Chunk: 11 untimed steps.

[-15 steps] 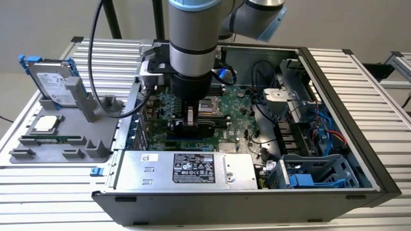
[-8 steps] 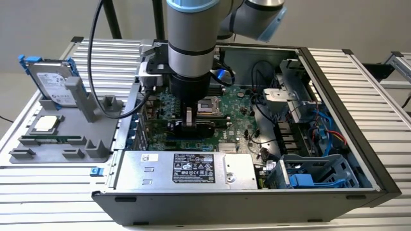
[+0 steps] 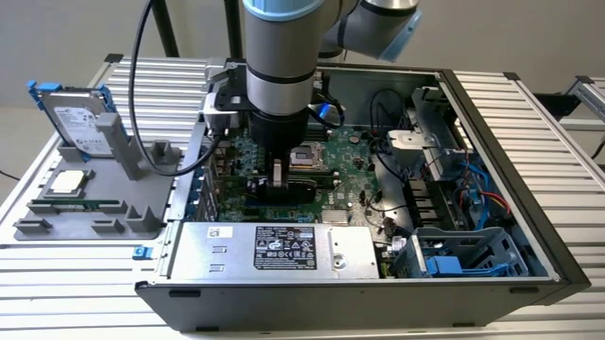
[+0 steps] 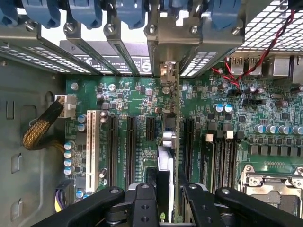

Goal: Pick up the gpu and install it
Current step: 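Insert the gpu into the slot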

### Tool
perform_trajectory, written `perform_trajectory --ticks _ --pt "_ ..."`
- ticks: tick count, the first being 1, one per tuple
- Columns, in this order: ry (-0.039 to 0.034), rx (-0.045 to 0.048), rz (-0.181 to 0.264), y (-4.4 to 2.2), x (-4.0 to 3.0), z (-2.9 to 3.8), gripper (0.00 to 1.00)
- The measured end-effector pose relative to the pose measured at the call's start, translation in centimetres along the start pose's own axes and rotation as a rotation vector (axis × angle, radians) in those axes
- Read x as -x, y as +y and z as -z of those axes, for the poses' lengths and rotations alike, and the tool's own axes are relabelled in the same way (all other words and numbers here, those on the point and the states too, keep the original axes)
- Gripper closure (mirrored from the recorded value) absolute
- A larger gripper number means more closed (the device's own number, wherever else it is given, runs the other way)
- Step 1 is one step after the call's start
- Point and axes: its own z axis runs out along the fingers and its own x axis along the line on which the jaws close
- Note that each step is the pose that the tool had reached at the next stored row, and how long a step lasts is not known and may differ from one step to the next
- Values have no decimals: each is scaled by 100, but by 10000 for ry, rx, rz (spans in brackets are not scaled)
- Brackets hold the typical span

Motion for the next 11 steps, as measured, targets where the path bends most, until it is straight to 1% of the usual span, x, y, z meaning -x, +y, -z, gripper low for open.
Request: perform_trajectory --ticks 2,5,7,9,11 --pt "-10 2 -4 3 0 39 100" --pt "3 5 -1 1 -3 118 100" --pt "2 7 -1 -11 -3 138 100" --pt "2 7 0 -46 -3 145 100" --pt "4 8 2 -63 -4 153 100"
